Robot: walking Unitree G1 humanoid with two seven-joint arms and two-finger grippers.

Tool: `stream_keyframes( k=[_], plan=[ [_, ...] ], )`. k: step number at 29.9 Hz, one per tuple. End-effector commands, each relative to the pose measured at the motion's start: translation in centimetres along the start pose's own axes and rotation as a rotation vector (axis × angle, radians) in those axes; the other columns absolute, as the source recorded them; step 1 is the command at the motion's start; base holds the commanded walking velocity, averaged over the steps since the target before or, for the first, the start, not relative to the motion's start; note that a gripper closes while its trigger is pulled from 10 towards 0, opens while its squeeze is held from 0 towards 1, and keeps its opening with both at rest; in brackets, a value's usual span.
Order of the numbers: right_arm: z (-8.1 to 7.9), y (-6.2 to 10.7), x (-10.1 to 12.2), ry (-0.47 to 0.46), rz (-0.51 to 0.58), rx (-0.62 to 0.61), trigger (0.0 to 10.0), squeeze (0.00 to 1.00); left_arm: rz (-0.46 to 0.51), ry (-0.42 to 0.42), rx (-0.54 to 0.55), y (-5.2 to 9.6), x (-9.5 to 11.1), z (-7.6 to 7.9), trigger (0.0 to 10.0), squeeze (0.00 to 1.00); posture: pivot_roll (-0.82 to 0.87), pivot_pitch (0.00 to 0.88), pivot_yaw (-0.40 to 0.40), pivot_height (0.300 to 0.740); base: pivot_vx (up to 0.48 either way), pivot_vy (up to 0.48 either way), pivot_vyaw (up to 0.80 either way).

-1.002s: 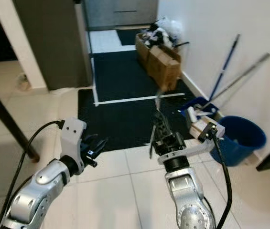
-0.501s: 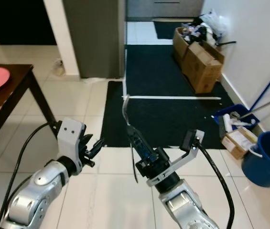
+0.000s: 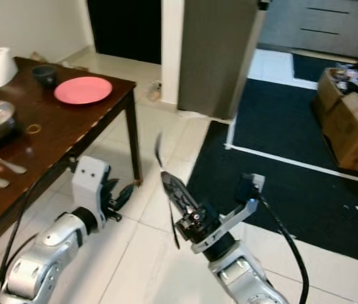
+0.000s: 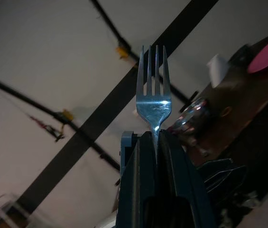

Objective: Setting the table

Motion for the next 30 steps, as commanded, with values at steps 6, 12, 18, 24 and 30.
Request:
stream_keyframes(
  k=[6,12,18,24,30],
  plan=[
    [0.34,0.16,0.16,0.01,0.005,-0.012,10.0,0.0,-0.019,0.002,0.0,-0.01,-0.44,0.14,10.0,0.0,0.01,0.103,0.078,0.74,0.0,0.0,0.78],
    [0.48,0.11,0.16,0.013,0.008,-0.017,10.0,0.0,-0.021,0.001,0.005,-0.05,-0.45,0.02,10.0,0.0,0.01,0.102,0.081,0.74,0.0,0.0,0.78],
    [0.7,0.19,0.15,0.012,0.01,-0.023,10.0,0.0,-0.026,0.0,0.011,-0.11,-0.52,-0.05,10.0,0.0,0.01,0.102,0.081,0.74,0.0,0.0,0.78],
    [0.72,0.17,0.1,0.013,0.012,-0.028,10.0,0.0,-0.031,-0.001,0.014,-0.08,-0.57,-0.14,10.0,0.0,0.01,0.11,0.085,0.74,0.0,0.0,0.78],
    [0.85,0.2,0.09,0.013,0.015,-0.033,10.0,0.0,-0.042,-0.003,0.025,-0.17,-0.72,-0.33,10.0,0.0,0.01,0.112,0.086,0.74,0.0,0.0,0.78]
  ],
)
Point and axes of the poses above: a point about 5 cm out from each wrist's last joint towards the gripper, its own y axis pointing back from the gripper into the wrist, its own x axis along the axis of the wrist's last joint, z = x × y, the point moved 5 cm from there along -y, pointing out of the wrist towards the gripper, and after that the axes turned 11 degrees about -y, right-handed, at the moved point
